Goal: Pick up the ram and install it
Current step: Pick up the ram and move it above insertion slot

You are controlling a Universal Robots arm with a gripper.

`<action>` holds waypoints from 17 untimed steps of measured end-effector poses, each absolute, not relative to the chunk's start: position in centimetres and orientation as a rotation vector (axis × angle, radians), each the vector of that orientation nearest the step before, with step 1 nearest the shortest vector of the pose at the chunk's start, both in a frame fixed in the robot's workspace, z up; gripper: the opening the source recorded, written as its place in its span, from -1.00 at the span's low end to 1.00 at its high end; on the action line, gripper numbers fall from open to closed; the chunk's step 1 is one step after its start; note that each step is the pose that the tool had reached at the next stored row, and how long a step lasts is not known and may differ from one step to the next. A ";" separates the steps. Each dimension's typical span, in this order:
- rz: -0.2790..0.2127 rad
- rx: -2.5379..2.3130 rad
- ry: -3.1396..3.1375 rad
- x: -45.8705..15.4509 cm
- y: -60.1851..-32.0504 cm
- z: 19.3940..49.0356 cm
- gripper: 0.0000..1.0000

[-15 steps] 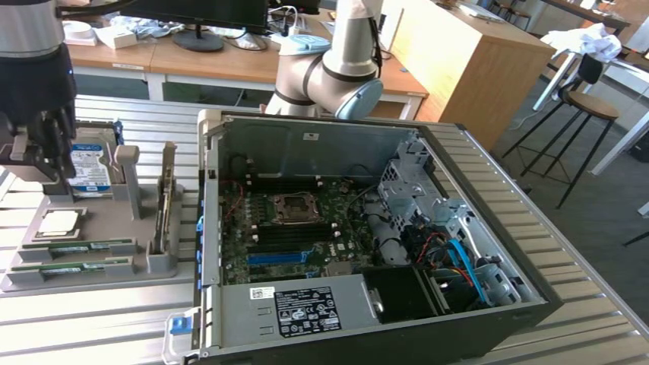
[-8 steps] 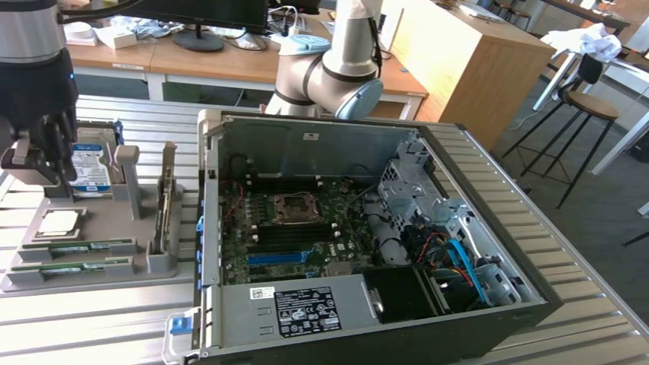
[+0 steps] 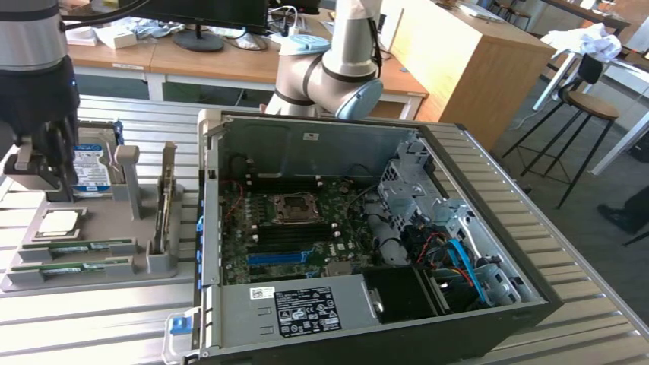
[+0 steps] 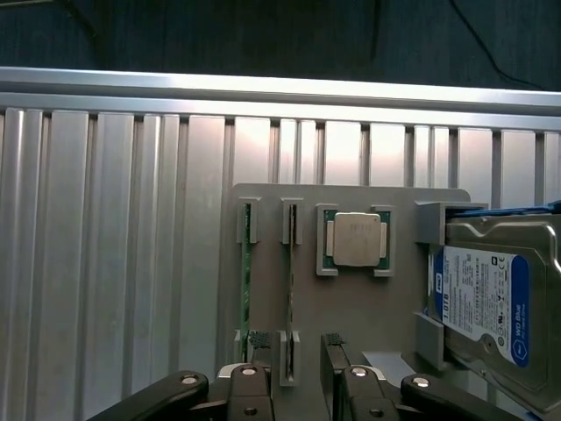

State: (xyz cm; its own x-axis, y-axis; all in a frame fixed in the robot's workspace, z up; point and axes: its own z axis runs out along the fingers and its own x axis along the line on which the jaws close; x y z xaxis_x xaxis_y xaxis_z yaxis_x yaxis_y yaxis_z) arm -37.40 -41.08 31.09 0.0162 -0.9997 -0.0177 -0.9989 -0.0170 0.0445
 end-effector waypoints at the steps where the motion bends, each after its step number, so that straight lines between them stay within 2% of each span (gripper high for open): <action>1: -0.068 2.226 -2.189 -37.4 -41.1 31.0 -0.29; 17: -0.068 2.226 -2.189 -37.4 -41.1 29.4 -0.29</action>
